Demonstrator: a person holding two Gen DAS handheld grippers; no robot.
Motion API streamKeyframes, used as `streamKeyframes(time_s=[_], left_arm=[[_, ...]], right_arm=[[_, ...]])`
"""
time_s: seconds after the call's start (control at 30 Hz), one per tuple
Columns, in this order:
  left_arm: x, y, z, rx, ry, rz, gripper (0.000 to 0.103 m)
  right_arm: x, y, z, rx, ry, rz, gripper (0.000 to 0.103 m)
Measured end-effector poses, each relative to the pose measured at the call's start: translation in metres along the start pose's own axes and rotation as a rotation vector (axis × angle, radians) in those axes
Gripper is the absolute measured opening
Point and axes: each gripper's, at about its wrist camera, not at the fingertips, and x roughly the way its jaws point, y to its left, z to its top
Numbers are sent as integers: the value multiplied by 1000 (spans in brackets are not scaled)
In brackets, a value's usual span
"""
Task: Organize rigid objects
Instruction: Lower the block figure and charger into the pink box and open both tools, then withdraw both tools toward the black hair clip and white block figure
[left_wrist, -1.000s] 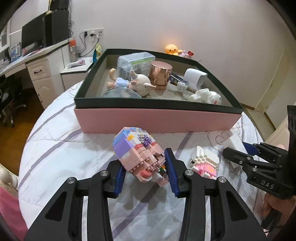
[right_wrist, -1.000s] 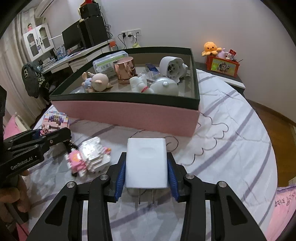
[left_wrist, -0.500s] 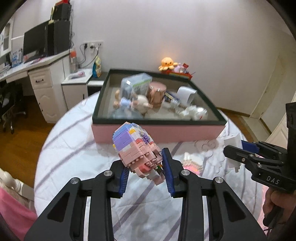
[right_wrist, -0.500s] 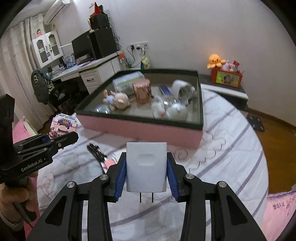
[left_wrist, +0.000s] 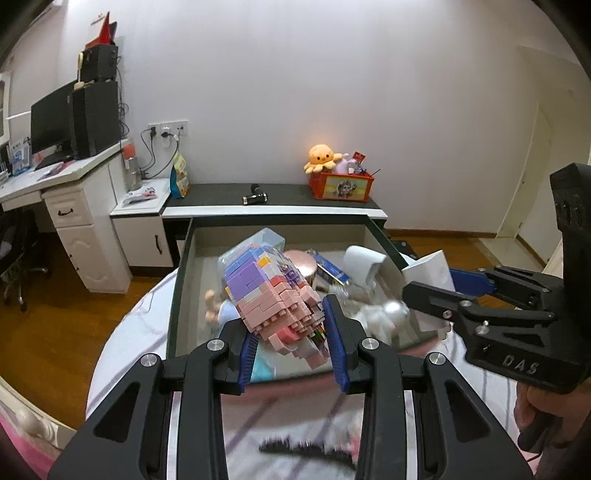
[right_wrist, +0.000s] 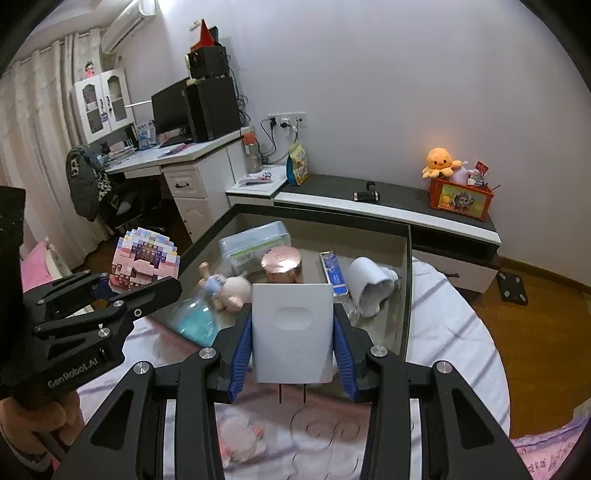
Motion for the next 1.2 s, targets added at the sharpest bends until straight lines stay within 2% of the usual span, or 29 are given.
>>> streamKeyframes(time_s=[0.23, 0.3, 0.37, 0.4, 0.43, 0.47, 0.5, 0.53, 0.57, 0.63, 0.73, 0.97, 1.2], left_arm=[[40, 4, 11, -8, 42, 12, 35], [45, 5, 11, -11, 55, 26, 38], [47, 6, 11, -9, 55, 46, 53], [45, 8, 10, -10, 46, 60, 69], [42, 8, 9, -14, 35, 72, 77], [38, 10, 9, -19, 27, 82, 80], [35, 13, 9, -25, 21, 88, 90], [31, 15, 9, -31, 13, 93, 101], [25, 17, 9, -34, -5, 101, 103], [15, 16, 8, -27, -16, 110, 103], [-4, 14, 5, -17, -34, 136, 103], [-58, 8, -8, -26, -85, 146, 103], [-107, 3, -24, -48, -118, 165, 103]], right_arm=[[42, -13, 9, 25, 42, -15, 41], [45, -16, 10, 36, 38, -26, 42], [46, -17, 10, 53, 29, -29, 46], [45, -18, 10, 58, 26, -35, 59], [44, -18, 9, 61, 21, -45, 65], [42, -20, 8, 71, 12, -67, 76], [39, -23, 8, 82, 4, -78, 85], [36, -25, 6, 98, -5, -80, 86], [31, -28, 6, 117, -8, -77, 90], [25, -28, 6, 128, -13, -82, 103], [9, -24, 3, 140, -24, -95, 103], [-43, -7, -6, 167, -86, -88, 103], [-94, 12, -28, 164, -132, -98, 103]])
